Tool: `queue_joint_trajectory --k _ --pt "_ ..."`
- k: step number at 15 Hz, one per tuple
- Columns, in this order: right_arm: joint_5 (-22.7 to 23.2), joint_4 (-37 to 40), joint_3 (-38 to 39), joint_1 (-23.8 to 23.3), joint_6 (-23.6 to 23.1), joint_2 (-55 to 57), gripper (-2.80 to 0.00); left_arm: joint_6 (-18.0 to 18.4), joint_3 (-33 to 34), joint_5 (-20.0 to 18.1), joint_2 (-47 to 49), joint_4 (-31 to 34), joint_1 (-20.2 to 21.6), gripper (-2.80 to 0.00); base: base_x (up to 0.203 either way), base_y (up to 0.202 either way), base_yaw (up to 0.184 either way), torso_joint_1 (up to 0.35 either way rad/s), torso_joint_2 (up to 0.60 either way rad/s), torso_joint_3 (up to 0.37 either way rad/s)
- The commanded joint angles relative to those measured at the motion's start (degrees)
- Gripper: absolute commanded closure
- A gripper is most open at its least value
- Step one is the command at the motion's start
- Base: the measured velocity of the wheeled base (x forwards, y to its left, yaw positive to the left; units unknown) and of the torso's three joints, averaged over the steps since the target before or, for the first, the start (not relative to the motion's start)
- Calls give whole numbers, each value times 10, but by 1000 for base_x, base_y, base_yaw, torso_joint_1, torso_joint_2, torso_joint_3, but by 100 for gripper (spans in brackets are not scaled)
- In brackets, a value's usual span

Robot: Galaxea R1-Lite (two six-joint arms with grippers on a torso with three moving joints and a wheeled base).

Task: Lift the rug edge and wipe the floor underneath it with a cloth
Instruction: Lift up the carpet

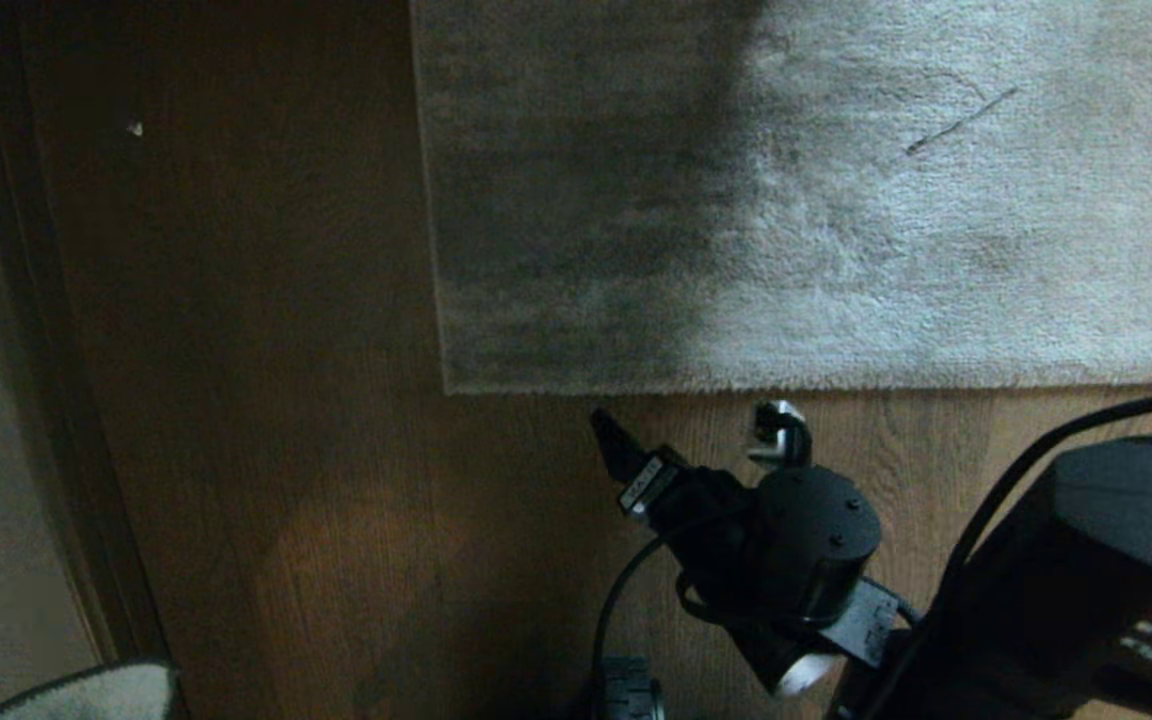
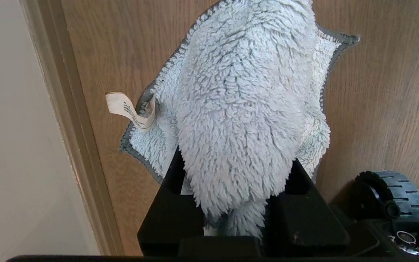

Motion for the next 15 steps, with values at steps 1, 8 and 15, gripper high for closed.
queue_joint_trajectory --k 1,8,15 --pt "-1 -24 3 12 -30 37 -280 0 0 0 0 0 0 0 0 0 0 0 0 0" --pt "-19 -29 -17 7 -40 95 -280 0 0 0 0 0 0 0 0 0 0 0 0 0" --pt "-20 -29 -110 -37 -98 133 -280 0 0 0 0 0 0 0 0 0 0 0 0 0"
